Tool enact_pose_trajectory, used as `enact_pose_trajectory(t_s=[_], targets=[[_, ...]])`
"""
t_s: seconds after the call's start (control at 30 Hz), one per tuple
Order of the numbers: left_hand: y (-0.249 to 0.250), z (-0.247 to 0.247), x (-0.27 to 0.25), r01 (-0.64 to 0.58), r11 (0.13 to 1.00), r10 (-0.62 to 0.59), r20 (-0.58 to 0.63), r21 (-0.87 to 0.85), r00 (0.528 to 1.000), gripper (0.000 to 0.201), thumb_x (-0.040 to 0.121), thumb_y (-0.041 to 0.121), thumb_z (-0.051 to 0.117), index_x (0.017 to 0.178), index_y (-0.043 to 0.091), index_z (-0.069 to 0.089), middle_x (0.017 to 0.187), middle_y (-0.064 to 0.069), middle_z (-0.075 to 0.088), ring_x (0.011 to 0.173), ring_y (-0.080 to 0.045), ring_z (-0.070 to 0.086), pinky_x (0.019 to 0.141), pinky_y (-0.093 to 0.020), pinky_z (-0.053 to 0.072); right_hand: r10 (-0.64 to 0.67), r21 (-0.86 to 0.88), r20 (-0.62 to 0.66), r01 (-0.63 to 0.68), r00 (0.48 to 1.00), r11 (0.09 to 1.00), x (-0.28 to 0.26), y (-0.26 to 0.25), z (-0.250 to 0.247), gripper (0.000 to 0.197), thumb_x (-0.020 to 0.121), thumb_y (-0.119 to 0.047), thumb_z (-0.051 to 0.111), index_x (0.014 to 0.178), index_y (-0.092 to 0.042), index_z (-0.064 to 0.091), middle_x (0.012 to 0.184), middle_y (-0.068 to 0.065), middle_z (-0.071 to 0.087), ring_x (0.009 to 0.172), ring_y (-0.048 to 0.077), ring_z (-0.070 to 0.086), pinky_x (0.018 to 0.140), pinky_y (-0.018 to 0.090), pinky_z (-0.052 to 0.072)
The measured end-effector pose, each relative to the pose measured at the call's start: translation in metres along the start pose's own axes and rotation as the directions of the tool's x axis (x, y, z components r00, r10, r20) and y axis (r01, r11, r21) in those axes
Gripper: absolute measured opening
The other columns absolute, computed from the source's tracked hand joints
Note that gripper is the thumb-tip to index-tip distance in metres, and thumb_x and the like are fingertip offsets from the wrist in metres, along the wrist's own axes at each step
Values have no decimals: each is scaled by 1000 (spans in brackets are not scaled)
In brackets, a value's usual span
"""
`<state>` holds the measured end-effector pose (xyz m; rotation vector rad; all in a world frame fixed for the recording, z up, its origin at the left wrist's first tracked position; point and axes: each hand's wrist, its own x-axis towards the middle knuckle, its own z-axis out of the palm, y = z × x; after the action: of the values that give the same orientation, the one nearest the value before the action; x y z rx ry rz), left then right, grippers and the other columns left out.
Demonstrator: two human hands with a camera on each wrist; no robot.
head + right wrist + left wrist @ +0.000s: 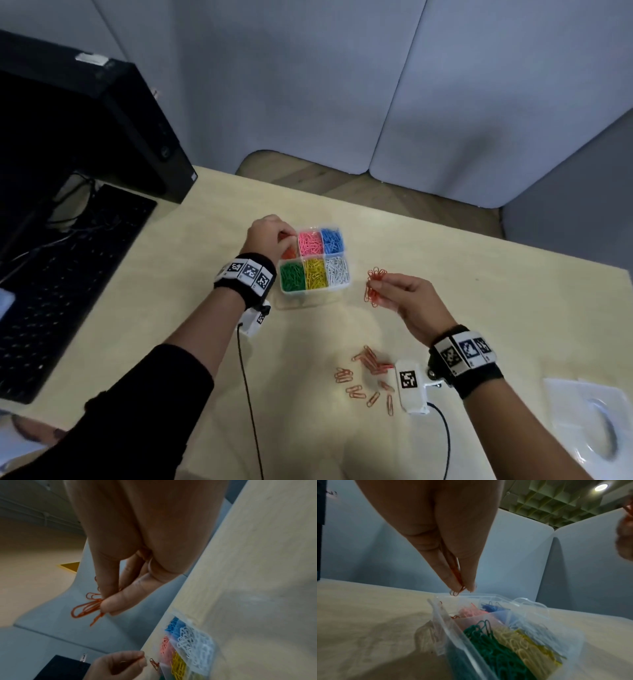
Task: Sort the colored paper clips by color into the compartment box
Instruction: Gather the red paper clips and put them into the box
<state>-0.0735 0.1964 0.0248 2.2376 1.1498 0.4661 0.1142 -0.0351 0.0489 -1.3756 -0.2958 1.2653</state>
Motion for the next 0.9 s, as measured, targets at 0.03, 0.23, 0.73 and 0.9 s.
enact_pose_trajectory(t_s=[0.03,0.23,0.73,0.9], targets=[[-3,2,6,13,999,-15,48,33,999,9,78,9,79,86,10,78,87,-4,70,79,-18,64,82,-36,56,-21,25,6,21,1000,999,7,-7,9,19,84,7,66,102,11,69,89,14,74,78,17,71,69,20,56],[-19,15,9,115,993,-109,253,-10,961,30,70,-6,78,94,12,78,89,-3,74,81,-17,68,85,-37,58,-89,-26,-6,89,996,996,57,-27,57,23,81,8,71,103,14,68,95,21,73,79,25,72,75,27,59],[-69,-14,-50,161,954,-184,-71,-252,980,35,87,-5,58,111,17,69,95,1,65,84,-4,60,71,-6,47,-216,-910,-18,73,976,408,162,21,161,16,84,-25,75,92,-13,80,89,5,75,81,20,68,82,34,58],[-58,-1,-77,138,952,-118,91,-275,989,24,79,-5,68,88,17,74,86,6,67,71,0,61,65,-11,49,-212,-975,96,134,973,175,153,17,169,23,92,-22,60,88,-10,79,86,11,73,80,27,68,79,38,59]])
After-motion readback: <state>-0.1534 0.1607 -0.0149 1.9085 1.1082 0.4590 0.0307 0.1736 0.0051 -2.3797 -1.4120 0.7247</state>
